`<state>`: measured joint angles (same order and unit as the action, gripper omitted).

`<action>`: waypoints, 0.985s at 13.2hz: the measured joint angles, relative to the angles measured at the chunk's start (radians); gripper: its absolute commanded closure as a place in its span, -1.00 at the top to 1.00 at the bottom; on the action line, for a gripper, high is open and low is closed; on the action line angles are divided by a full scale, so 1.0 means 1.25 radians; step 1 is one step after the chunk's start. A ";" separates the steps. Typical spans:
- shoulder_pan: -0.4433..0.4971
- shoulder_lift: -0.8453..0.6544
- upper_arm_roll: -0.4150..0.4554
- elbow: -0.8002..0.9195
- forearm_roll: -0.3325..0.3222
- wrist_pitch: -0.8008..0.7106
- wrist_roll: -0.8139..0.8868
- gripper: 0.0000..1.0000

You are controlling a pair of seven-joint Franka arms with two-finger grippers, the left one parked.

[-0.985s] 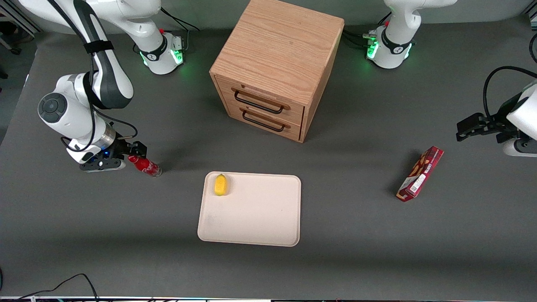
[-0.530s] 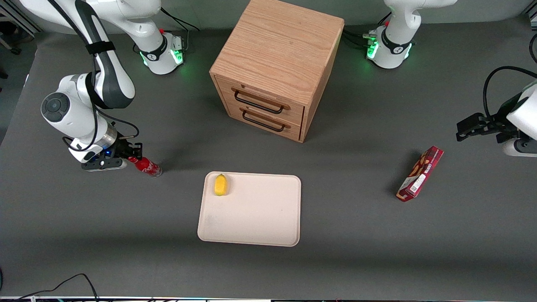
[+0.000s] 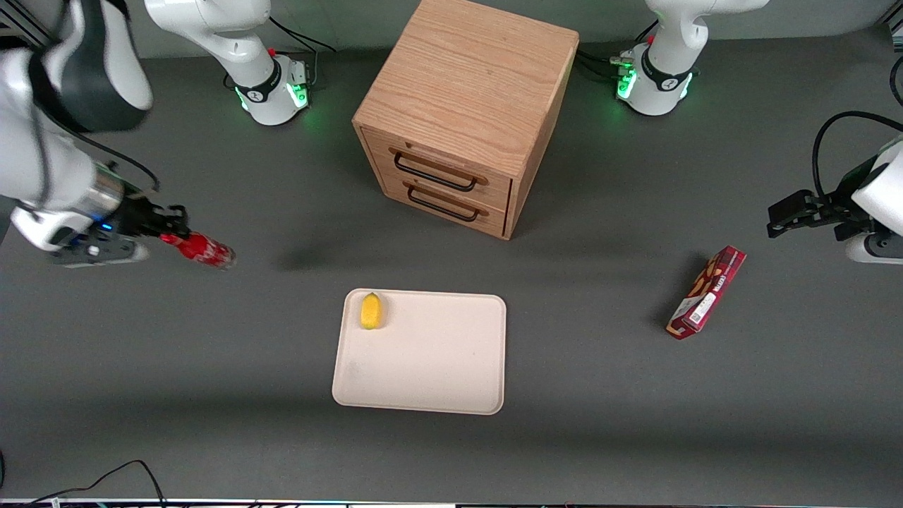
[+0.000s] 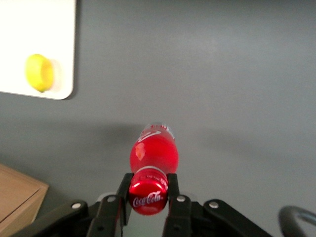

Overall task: Place coke bottle on tray
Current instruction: 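Carry the bottle over to the white tray beside the lemon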

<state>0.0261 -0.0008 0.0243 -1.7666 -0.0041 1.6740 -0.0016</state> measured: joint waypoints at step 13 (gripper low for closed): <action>0.234 0.548 -0.007 0.556 -0.003 0.027 0.349 -1.00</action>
<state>0.3185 0.6839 0.0150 -1.0715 -0.0078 1.7083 0.4352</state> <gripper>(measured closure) 0.687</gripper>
